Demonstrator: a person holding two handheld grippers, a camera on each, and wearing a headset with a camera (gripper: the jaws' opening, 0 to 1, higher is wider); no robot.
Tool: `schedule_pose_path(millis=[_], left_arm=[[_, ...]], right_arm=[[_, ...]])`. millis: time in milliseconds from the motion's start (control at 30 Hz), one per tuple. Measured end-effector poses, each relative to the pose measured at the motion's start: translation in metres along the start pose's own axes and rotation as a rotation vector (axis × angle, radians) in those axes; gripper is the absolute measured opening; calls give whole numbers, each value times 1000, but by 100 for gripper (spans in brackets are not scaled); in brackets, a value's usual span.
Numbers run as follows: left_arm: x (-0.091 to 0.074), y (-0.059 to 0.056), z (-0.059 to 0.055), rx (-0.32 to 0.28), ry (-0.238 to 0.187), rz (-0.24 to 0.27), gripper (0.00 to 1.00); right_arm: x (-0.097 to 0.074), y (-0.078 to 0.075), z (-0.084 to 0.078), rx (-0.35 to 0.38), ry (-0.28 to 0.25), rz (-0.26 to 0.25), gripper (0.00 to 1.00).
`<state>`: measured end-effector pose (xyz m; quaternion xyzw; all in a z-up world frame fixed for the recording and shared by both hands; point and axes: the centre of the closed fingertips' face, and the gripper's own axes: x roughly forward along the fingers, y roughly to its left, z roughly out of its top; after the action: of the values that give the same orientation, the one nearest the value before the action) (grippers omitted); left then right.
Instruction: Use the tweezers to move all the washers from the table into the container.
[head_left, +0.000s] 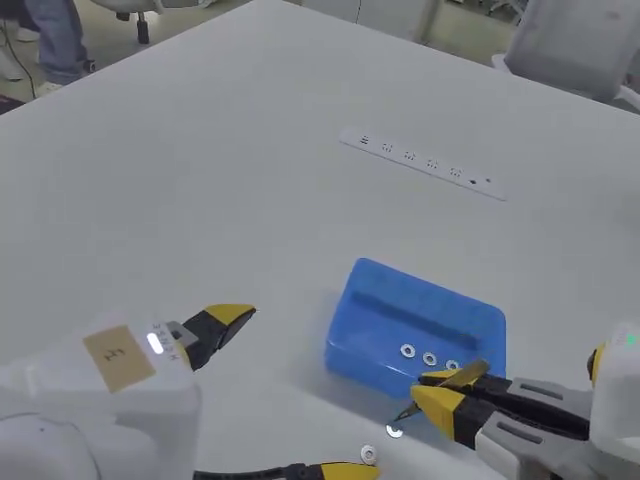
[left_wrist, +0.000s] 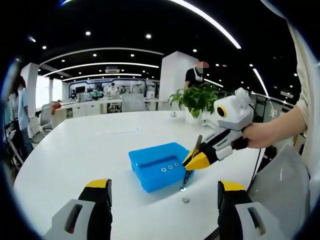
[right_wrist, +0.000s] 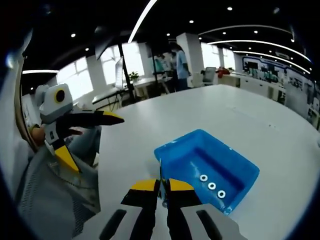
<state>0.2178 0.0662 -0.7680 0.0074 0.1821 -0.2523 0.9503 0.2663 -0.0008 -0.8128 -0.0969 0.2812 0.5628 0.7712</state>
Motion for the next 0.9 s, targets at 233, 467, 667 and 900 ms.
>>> schedule_pose_path(millis=[233, 467, 667, 900], left_arm=[[0, 0, -1, 2, 6, -1, 89], [0, 0, -1, 2, 7, 0, 89], [0, 0, -1, 6, 7, -2, 88], [0, 1, -1, 3, 7, 1, 88]], right_arm=[[5, -3, -10, 10, 23, -1, 3], [7, -1, -14, -4, 39, 5, 3], [7, 4, -14, -77, 53, 6, 3], [3, 10, -4, -80, 30, 13, 3]])
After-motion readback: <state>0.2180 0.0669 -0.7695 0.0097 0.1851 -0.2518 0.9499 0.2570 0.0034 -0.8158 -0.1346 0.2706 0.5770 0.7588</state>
